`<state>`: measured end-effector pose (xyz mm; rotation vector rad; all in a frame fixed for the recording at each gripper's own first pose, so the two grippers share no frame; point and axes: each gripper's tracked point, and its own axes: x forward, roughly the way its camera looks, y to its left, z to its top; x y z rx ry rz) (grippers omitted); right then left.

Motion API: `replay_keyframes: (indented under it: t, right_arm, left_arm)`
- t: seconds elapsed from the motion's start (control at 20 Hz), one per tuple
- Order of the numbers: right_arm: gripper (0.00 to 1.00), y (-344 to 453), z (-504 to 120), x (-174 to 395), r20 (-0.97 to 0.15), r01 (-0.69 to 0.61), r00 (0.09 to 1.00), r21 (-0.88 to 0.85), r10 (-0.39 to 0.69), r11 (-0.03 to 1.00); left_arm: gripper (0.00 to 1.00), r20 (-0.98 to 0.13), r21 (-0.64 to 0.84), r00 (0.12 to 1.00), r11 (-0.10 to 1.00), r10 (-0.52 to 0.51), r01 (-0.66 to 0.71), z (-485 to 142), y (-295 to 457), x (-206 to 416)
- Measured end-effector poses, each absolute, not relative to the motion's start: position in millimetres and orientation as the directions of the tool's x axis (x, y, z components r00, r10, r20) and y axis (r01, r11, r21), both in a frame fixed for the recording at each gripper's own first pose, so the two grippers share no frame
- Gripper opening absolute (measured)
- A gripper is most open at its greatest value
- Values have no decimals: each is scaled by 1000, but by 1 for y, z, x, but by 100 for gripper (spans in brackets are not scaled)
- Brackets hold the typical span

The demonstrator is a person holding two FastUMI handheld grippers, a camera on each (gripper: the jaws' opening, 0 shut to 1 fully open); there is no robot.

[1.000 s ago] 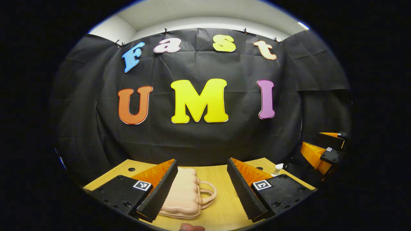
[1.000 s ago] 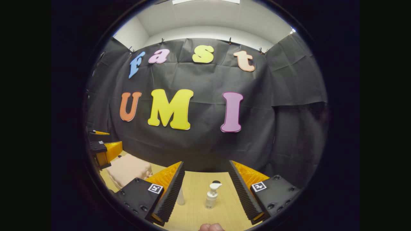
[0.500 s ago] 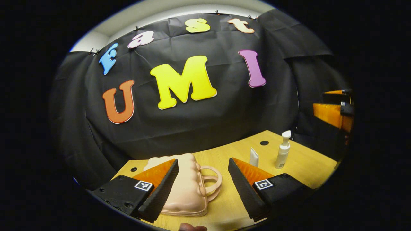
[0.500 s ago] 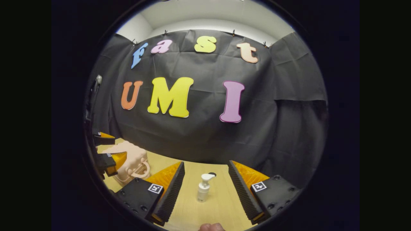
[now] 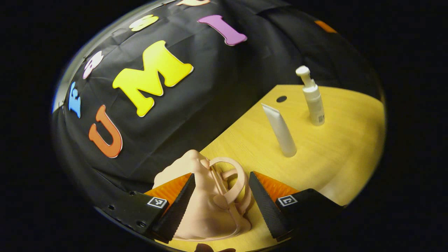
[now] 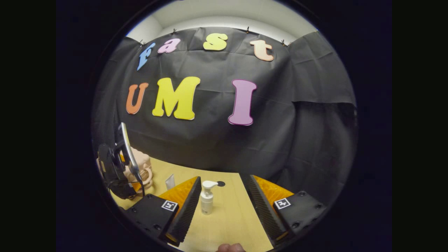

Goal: First open the suitcase, pack the skin care products into it, and then close the suitcase.

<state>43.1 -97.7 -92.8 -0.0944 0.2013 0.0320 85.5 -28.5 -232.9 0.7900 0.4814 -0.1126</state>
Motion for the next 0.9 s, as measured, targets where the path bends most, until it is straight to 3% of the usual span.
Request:
replay_keyframes:
  t: [0.05,0.3,0.5,0.55,0.7,0.9]
  right_arm:
    - [77,-102,-95,44,-207,-35,978,-93,16,995]
    - [81,-122,-111,43,-235,-30,972,-74,11,997]
    - [81,-137,-121,41,-250,-39,968,-53,24,998]
    - [77,-142,-122,42,-251,-36,968,-52,22,998]
    - [81,-157,-122,39,-255,-2,967,-45,-10,999]
    - [77,-158,-125,27,-266,44,963,-35,-52,998]
  left_arm:
    - [98,-479,671,872,683,100,290,-244,-25,85]
    - [93,-525,711,837,620,156,331,-263,-14,98]
    - [81,-532,744,827,569,184,351,-270,-13,107]
    - [78,-533,750,825,557,188,357,-272,-12,111]
    - [72,-550,760,810,524,203,385,-284,-8,117]
    - [51,-596,727,782,537,183,428,-298,-6,118]
